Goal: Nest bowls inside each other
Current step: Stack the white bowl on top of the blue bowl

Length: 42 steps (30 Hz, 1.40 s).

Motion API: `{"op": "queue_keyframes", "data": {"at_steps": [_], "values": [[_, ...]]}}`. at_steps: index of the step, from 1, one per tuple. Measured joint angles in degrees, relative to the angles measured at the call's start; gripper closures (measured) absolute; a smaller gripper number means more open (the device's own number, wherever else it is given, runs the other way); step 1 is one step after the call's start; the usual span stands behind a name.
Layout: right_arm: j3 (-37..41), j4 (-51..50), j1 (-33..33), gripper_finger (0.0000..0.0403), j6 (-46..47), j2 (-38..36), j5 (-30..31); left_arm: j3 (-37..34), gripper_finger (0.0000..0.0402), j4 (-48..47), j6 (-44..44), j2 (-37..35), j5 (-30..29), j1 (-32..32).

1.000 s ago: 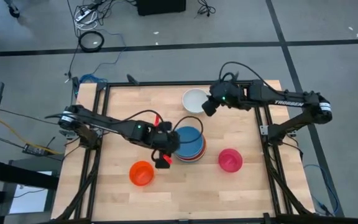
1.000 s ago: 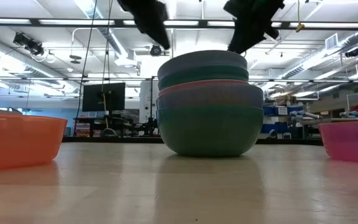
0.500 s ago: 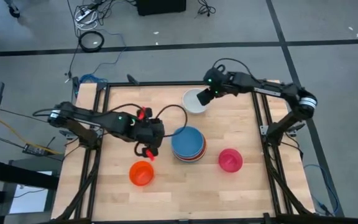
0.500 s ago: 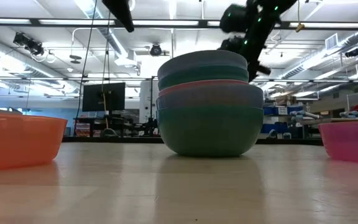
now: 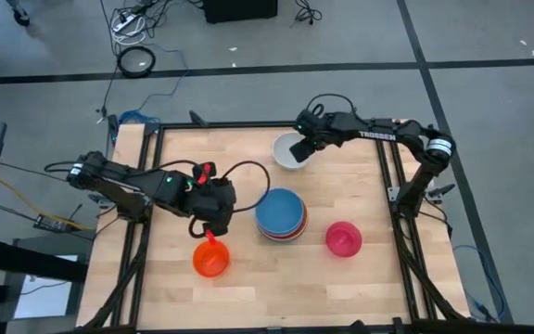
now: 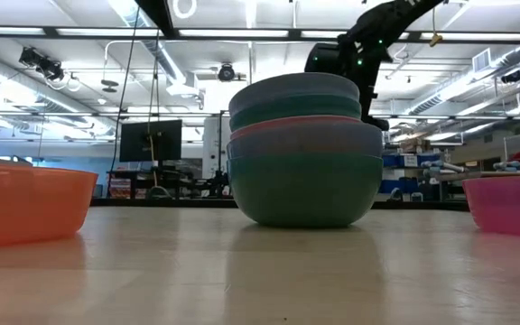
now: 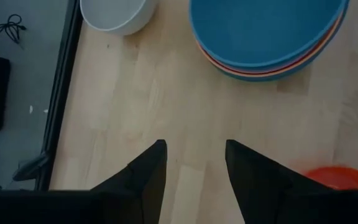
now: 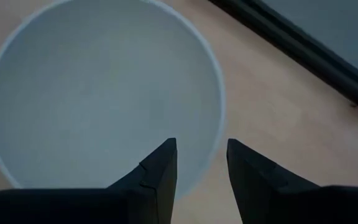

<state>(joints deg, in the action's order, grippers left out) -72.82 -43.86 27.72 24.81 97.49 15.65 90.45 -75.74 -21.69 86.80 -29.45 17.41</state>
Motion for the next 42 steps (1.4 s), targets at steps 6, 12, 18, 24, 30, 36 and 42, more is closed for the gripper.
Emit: {"op": "queue_keyframes", "data": {"at_steps": [6, 12, 18, 24, 30, 36, 42], "values": [[0.0, -0.1, 1.7, 0.0275, 0.4, 0.0, -1.6, 0.0, 0.0229, 0.0, -1.1, 0.0, -0.5, 0.4], [0.0, -0.3, 2.5, 0.0275, 0.5, 0.0, -3.7, 0.0, 0.0229, 0.0, -1.2, 0.0, -0.6, 0.7], [0.0, 0.0, 2.8, 0.0275, 1.0, 0.5, -5.2, 0.0, 0.0229, 0.0, -1.3, 0.0, -0.7, 0.7], [0.0, -0.2, 2.9, 0.0275, 1.1, 1.1, -5.4, 0.0, 0.0229, 0.0, -1.3, 0.0, -0.7, 0.7], [0.1, -0.5, 3.0, 0.0275, 1.1, 2.2, -5.4, 0.0, 0.0229, 0.1, -1.4, 0.1, -0.6, 0.7], [0.3, 0.6, 3.2, 0.0281, 1.1, 3.9, -5.5, 0.0, 0.0229, 0.1, -1.5, 0.1, -0.6, 0.8], [0.3, 1.6, 3.5, 0.0292, 1.1, 5.7, -6.8, 0.0, 0.0229, 0.2, -1.3, 0.1, -0.6, 0.8]]}}
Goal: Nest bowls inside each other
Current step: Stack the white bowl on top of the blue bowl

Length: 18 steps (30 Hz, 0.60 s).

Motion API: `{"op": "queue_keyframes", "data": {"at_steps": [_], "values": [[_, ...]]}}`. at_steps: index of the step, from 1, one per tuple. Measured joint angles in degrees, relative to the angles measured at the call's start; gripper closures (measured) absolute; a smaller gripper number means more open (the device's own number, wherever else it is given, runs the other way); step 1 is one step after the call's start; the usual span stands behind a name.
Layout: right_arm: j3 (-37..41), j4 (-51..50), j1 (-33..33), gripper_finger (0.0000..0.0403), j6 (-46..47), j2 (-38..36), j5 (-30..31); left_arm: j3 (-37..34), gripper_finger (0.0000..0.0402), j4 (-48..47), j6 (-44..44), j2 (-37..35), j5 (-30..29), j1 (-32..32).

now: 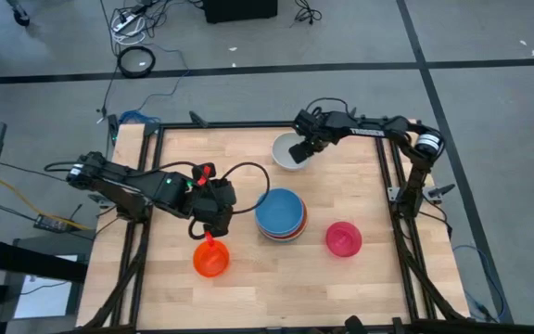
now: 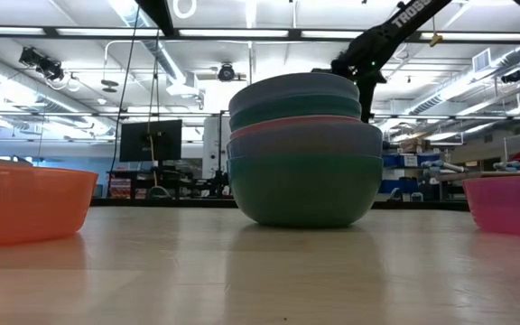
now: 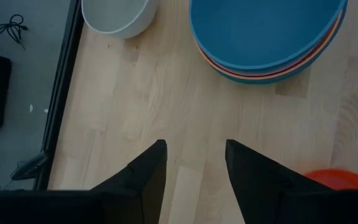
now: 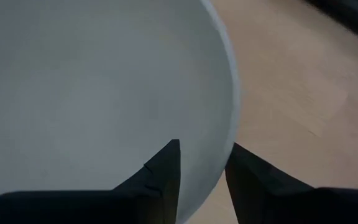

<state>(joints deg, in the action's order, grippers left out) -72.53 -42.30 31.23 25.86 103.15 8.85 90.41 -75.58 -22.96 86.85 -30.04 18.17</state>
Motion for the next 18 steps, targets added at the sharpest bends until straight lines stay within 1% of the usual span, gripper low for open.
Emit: {"op": "queue_keyframes", "data": {"at_steps": [3, 5, 10, 14, 18], "values": [[0.0, -0.2, 0.3, 0.0305, -0.1, 1.0, -1.1, 0.0, 0.0229, 0.1, 0.0, 0.0, 0.0, 0.0], [0.1, 0.5, 0.3, 0.0321, -0.4, 1.5, -1.1, 0.0, 0.0229, 0.3, 0.0, 0.0, 0.0, 0.0], [0.0, 2.2, 0.3, 0.039, -2.8, 1.8, -1.9, 0.0, 0.0229, 0.3, 0.1, 0.0, -0.1, 0.1], [0.0, 3.3, 0.3, 0.0398, -3.5, 0.8, -2.1, 0.0, 0.0229, 0.2, 0.1, 0.0, -0.3, 0.2], [0.0, 3.9, 0.2, 0.0401, -4.7, -2.2, -1.6, 0.0, 0.0229, -2.0, -0.9, 0.0, -0.4, 0.3]]}}
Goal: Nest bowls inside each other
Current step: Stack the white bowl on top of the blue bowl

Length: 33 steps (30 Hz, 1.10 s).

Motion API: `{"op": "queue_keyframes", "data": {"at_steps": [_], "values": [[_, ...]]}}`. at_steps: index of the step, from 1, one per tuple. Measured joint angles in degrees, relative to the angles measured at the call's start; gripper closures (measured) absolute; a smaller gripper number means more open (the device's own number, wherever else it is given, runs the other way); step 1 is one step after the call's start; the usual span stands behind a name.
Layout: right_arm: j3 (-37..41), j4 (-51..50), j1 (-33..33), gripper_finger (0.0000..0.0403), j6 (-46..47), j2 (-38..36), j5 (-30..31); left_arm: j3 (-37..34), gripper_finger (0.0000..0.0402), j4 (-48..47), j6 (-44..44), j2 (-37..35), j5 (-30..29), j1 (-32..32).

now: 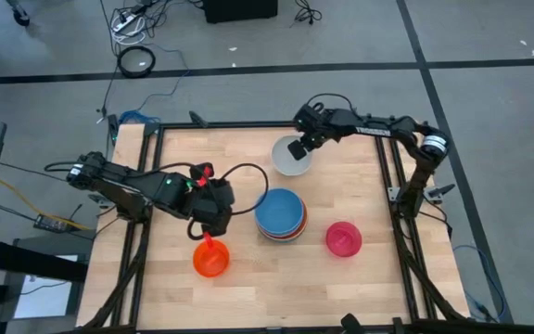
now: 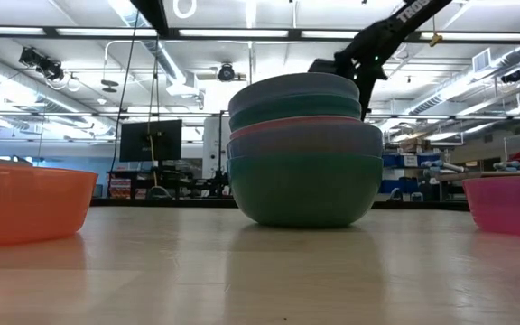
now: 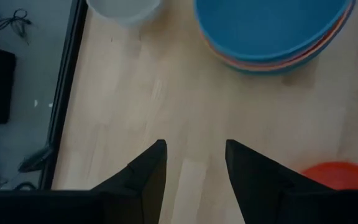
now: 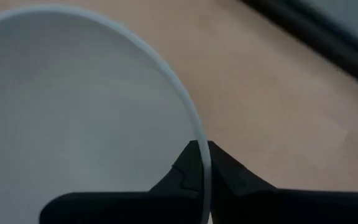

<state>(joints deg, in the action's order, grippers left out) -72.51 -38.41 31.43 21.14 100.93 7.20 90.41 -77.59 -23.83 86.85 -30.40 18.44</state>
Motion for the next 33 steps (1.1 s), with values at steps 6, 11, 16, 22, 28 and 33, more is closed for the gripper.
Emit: {"op": "queue_keyframes", "data": {"at_steps": [6, 11, 16, 22, 28, 33], "values": [[0.0, -0.3, -1.7, 0.0402, -1.0, -8.4, -1.4, 0.0, 0.0229, -3.9, -2.3, 0.0, -1.9, 0.0], [0.0, -0.9, -4.6, 0.0402, -0.6, -17.7, -2.7, 0.0, 0.0229, -4.6, -3.2, 0.0, -2.6, 0.1], [0.0, -4.8, -9.7, 0.0403, 2.7, -24.8, -5.9, 0.0, 0.0229, -4.6, -3.4, 0.0, -3.8, 0.1], [0.0, -6.5, -18.4, 0.0403, 6.4, -27.2, -7.9, 0.0, 0.0229, -4.3, -3.5, 0.0, -4.9, 0.1], [0.0, -5.9, -24.5, 0.0403, 9.3, -25.1, -7.0, 0.0, 0.0229, -3.8, -3.7, 0.0, -5.0, 0.1], [0.0, -3.7, -27.5, 0.0403, 10.8, -21.8, -6.9, 0.0, 0.0229, -3.1, -3.7, 0.0, -5.0, 0.1]]}}
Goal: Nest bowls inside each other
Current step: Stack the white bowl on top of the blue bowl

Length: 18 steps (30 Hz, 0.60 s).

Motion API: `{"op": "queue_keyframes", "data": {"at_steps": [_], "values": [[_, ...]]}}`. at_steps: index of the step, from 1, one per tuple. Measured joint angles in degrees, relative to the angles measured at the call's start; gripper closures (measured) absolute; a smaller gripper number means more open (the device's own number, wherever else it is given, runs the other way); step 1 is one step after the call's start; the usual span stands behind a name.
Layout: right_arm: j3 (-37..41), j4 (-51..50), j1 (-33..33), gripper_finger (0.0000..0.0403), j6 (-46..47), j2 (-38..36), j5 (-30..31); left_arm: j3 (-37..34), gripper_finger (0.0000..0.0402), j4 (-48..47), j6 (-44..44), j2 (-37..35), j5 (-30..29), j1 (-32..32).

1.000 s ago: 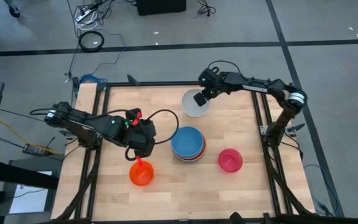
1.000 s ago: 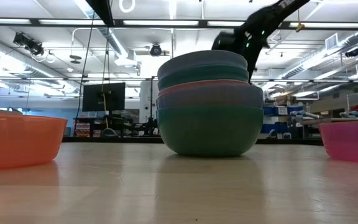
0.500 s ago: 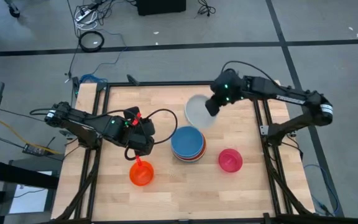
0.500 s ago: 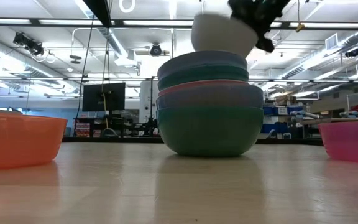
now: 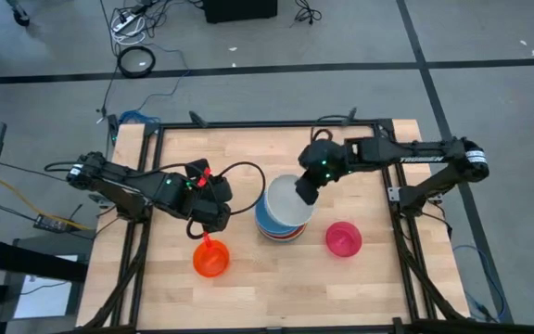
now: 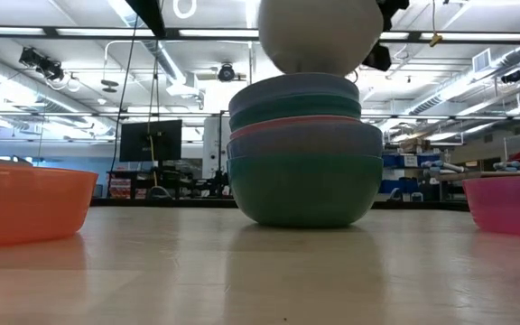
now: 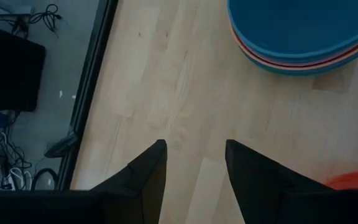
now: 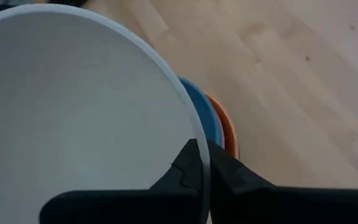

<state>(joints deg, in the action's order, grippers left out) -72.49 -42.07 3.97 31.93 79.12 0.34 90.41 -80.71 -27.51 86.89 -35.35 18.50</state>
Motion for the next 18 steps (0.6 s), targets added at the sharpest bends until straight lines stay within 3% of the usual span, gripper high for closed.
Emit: {"op": "queue_keyframes", "data": {"at_steps": [10, 18], "values": [[0.0, 1.1, -1.0, 0.0398, -0.2, 7.8, 1.4, 0.0, 0.0229, 0.1, 0.0, 0.0, 0.0, 0.0], [0.0, 1.3, -1.0, 0.0324, -0.7, 6.5, 0.7, 0.0, 0.0229, 0.0, 0.0, 0.0, 0.0, 0.0]]}}
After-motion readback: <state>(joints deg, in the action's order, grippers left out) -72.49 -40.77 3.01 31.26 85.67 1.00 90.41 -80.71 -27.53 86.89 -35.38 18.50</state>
